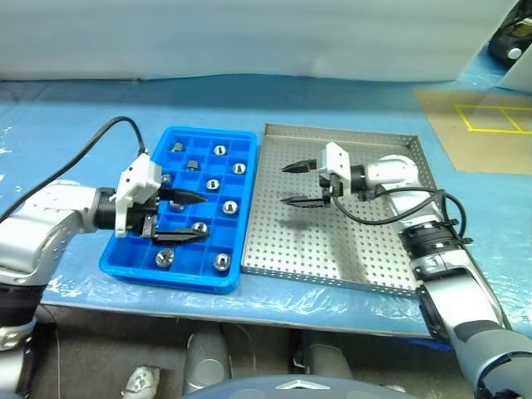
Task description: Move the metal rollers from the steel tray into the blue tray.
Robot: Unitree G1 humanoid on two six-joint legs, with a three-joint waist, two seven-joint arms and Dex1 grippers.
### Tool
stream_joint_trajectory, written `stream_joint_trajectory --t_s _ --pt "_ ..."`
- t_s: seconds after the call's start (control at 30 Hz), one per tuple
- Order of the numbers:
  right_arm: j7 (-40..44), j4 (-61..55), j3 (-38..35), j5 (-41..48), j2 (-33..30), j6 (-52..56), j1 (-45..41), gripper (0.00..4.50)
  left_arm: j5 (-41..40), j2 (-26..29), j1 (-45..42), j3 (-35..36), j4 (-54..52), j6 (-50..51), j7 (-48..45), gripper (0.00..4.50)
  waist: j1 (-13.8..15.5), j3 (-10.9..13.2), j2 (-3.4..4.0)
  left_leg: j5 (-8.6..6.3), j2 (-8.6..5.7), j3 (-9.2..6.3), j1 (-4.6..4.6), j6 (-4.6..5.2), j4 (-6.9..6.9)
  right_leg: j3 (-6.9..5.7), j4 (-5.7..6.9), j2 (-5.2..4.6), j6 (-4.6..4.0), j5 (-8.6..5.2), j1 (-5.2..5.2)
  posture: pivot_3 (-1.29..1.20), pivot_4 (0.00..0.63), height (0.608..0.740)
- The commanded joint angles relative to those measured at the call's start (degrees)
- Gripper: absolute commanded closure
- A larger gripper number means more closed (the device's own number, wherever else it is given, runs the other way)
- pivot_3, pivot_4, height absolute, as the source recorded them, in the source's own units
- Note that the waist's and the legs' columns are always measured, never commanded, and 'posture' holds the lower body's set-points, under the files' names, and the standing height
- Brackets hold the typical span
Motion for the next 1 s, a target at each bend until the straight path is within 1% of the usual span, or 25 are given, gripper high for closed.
stream_joint_trajectory --t_s 0.03,0.1,0.17,0.27,0.37,0.57,0.73,1.0 --pt "-3.06 -9.77 -4.52 3.12 -3.44 4.97 5.09 0.86 3.48 -3.85 -5.11 -4.57 5.8 -4.03 -2.7 0.42 -0.44 0.0 0.01 -0.01 -0.03 0.01 0.0 0.01 0.02 0.03 -0.02 0.0 0.01 0.01 0.0 -0.05 0.15 0.74" --pt "-4.41 -15.42 -6.55 4.9 -5.35 8.08 9.47 0.86 5.41 -7.06 -7.72 -7.04 9.7 -6.15 -3.82 0.42 -1.28 0.0 0.01 -0.02 -0.07 0.05 0.01 0.04 0.06 0.12 -0.01 0.0 0.03 0.02 0.0 -0.08 0.15 0.74" --pt "-5.5 -20.43 -7.81 6.27 -6.89 10.75 12.95 0.86 7.14 -9.04 -9.45 -8.58 12.88 -8.25 -5.22 0.42 -2.05 0.0 0.01 -0.02 -0.08 0.05 0.02 0.04 0.04 0.14 -0.01 0.0 0.04 0.03 0.01 -0.11 0.15 0.74" --pt "-6.83 -26.2 -9.16 8.04 -8.55 14.15 16.44 0.86 8.36 -10.6 -11.08 -9.36 15.64 -10.02 -6.94 0.42 -3.45 0.0 0.01 -0.02 -0.07 0.09 0.07 0.05 0.02 0.32 0.0 0.06 0.08 0.05 0.04 -0.14 0.15 0.74" --pt "-7.88 -29.31 -10.04 8.94 -9.86 16.18 18.53 0.86 9.08 -11.03 -11.91 -9.34 17.67 -10.89 -8.32 0.42 -4.16 0.0 0.01 -0.02 -0.08 0.12 0.12 0.05 0.01 0.45 0.02 0.1 0.11 0.06 0.07 -0.16 0.15 0.74" --pt "-10.04 -27.73 -9.84 8.17 -10.18 15.56 18.86 0.86 9.56 -11.32 -11.4 -7.99 18.78 -11.33 -7.69 0.42 -4.8 0.0 0.01 -0.05 -0.19 0.2 0.39 0.1 0.07 0.65 0.0 0.06 0.18 0.11 0.16 -0.15 0.15 0.74" --pt "-10.46 -24.58 -8.52 7.17 -9.62 13.33 17.59 0.86 8.79 -10.44 -8.78 -6.56 15.79 -9.8 -6.29 0.42 -4.81 0.0 0.01 -0.07 -0.19 0.21 0.4 0.12 0.05 0.66 -0.03 0.07 0.18 0.11 0.15 -0.12 0.15 0.74" --pt "-10.37 -19.82 -6.41 6.44 -6.88 10.43 14.15 0.86 8.79 -8.49 -6.96 -4.25 13.38 -7.9 -3.89 0.42 -4.74 0.0 0.01 -0.07 -0.19 0.21 0.39 0.14 0.04 0.65 -0.03 0.06 0.18 0.11 0.14 -0.05 0.15 0.74"
